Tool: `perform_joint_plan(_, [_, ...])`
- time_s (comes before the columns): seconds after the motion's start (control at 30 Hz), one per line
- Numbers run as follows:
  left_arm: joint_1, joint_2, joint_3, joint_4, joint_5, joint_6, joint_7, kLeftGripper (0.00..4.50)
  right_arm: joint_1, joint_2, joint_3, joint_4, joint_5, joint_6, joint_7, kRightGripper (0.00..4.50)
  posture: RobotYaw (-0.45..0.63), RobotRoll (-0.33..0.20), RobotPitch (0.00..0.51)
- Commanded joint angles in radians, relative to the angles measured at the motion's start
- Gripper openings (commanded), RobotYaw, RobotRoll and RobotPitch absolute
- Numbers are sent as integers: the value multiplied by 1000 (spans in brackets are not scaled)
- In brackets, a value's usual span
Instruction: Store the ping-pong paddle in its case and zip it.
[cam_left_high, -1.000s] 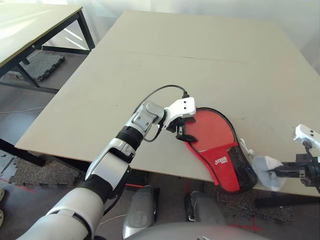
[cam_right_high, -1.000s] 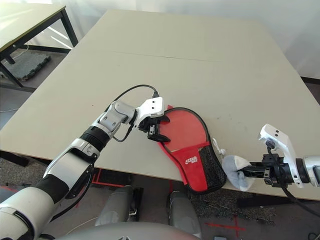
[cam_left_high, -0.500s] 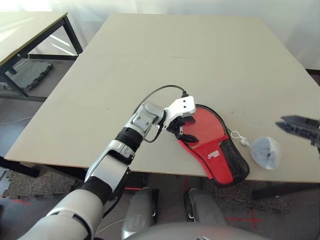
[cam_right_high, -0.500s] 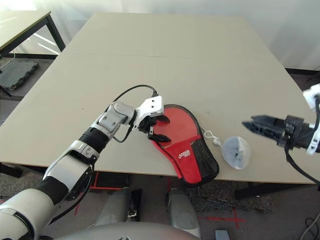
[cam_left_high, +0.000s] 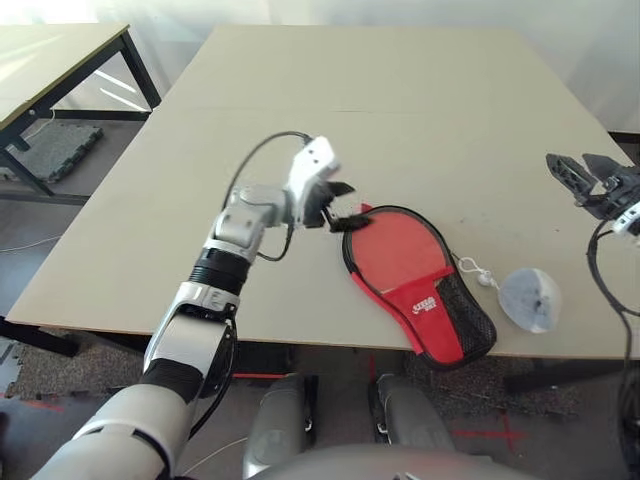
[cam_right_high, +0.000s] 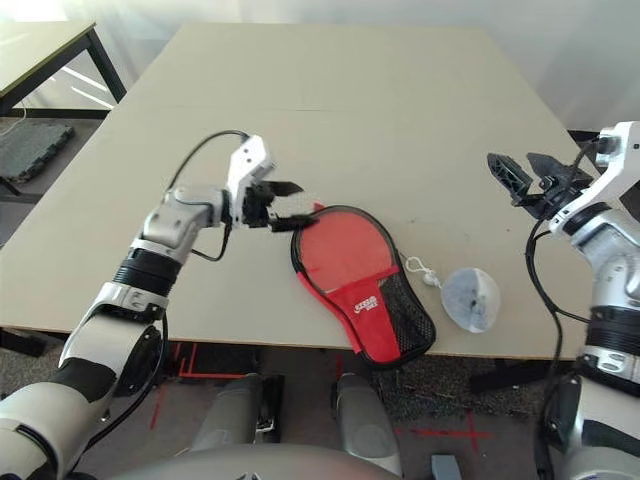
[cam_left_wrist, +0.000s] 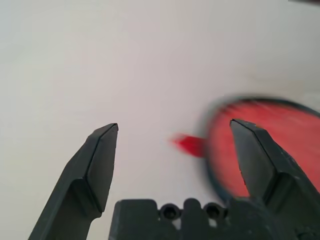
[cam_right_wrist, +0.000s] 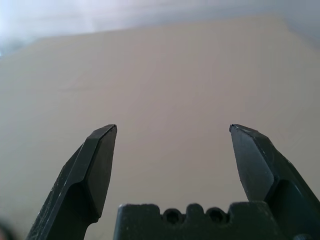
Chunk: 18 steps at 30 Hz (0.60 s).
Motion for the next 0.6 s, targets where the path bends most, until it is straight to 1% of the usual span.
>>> perform_joint_plan(0.03, [56, 5, 110, 48, -9, -116, 199, 4500, -20, 32, -16, 101, -78, -145, -155, 4479, 2, 0, 64])
perform_joint_plan(0.07, [79, 6, 138, 62, 0, -171, 264, 4500, -23, 44, -13, 128, -111, -192, -221, 4479, 5, 0, 64])
perform_joint_plan(0.13, [107, 6, 183, 98, 14, -258, 384, 4500, -27, 67, -10, 166, -145, -261, -298, 4479, 8, 0, 61])
perform_joint_plan(0.23, [120, 16, 210, 165, 29, -360, 487, 4500, -26, 89, 6, 199, -182, -324, -370, 4479, 6, 0, 58])
perform_joint_plan(0.3, [125, 25, 212, 219, 43, -416, 538, 4500, -23, 102, 9, 215, -198, -344, -410, 4479, 1, 0, 55])
perform_joint_plan(0.4, [129, 33, 212, 286, 45, -498, 570, 4500, -15, 127, 12, 229, -203, -359, -435, 4479, 2, 0, 55])
perform_joint_plan(0.5, [119, 46, 213, 360, 55, -561, 621, 4500, -16, 143, 12, 253, -229, -382, -501, 4479, 2, 0, 55])
perform_joint_plan(0.6, [97, 44, 246, 417, 20, -584, 661, 4500, -14, 167, 7, 277, -240, -387, -569, 4479, -8, 0, 54])
